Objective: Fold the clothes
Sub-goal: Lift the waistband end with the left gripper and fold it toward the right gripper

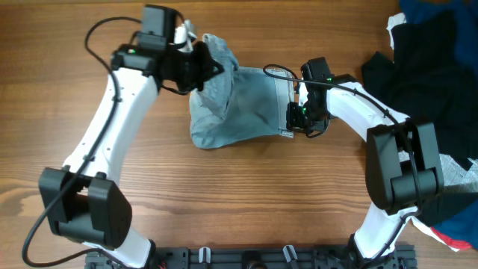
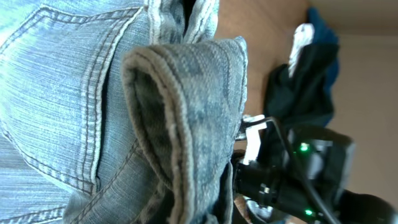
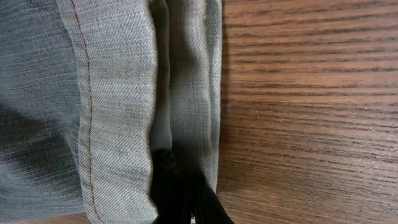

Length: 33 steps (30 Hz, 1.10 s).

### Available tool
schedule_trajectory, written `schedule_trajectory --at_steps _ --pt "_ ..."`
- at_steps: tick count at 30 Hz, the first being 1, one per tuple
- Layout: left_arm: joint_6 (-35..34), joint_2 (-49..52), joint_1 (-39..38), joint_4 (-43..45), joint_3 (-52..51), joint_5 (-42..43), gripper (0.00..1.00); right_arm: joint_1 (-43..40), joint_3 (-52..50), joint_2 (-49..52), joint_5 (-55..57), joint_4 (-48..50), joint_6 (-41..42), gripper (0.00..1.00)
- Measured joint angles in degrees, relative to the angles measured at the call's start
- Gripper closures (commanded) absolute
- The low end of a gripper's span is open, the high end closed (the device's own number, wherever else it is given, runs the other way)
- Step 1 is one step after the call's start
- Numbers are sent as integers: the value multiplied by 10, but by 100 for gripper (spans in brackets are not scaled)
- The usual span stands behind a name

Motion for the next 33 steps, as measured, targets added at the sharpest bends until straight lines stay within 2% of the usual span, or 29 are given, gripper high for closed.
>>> schedule_trajectory --at_steps 8,19,21,24,26,33 --pt "-33 0 -56 1 0 -106 93 0 0 0 0 0 0 96" --pt "-72 3 -81 30 0 -175 94 0 0 0 0 -2 0 96" --pt "-76 14 -89 41 0 -179 89 0 0 0 0 -2 0 96" --pt "-81 33 -103 62 0 -182 69 0 0 0 0 -2 0 96" --pt "-83 46 -112 77 0 -181 63 0 0 0 0 -1 0 96" --pt "-88 60 -133 120 1 -177 62 0 0 0 0 -2 0 96"
